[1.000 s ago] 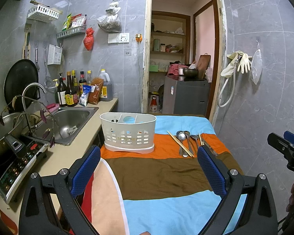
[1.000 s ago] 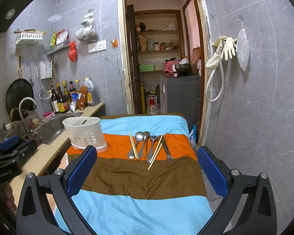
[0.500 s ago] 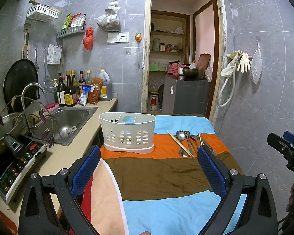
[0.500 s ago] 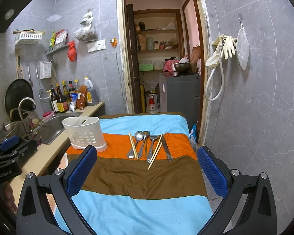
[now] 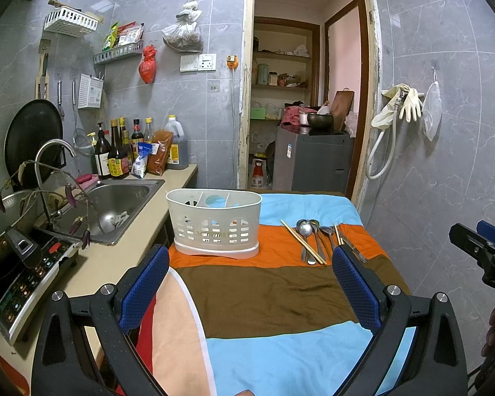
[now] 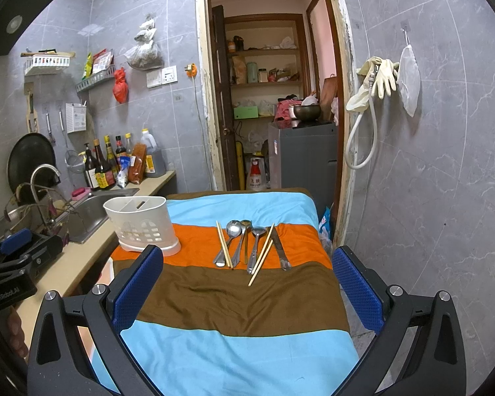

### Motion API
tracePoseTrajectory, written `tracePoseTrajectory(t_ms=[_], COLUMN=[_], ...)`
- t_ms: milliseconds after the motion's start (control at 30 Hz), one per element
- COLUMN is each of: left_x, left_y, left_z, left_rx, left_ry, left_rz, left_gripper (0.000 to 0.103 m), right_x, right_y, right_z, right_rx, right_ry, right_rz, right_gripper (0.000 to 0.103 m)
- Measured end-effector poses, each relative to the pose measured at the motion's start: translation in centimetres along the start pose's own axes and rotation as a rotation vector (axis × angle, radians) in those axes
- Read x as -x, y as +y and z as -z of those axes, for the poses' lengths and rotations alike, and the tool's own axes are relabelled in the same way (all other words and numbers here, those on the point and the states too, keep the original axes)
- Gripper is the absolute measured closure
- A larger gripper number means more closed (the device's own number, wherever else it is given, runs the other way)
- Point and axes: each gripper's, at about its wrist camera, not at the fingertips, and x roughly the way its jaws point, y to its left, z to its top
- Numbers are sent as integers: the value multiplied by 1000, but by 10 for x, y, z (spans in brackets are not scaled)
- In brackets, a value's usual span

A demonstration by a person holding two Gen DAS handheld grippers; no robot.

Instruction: Organize utensils

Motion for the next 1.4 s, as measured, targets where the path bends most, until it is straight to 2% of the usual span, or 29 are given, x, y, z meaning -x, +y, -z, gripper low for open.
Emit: tracePoseTrajectory(t_ms=[1033, 1400], left_x=[-5, -8], left_y=[-5, -7], left_z=[4, 6], left_rx=[0, -6], left_ry=[8, 6], left_rz=[6, 13], left_gripper=[6, 6], right_x=[1, -12], right_y=[1, 0], right_z=[-8, 4], right_rx=[-2, -1], right_ry=[7, 14], right_rz=[2, 17], right_gripper=[0, 0])
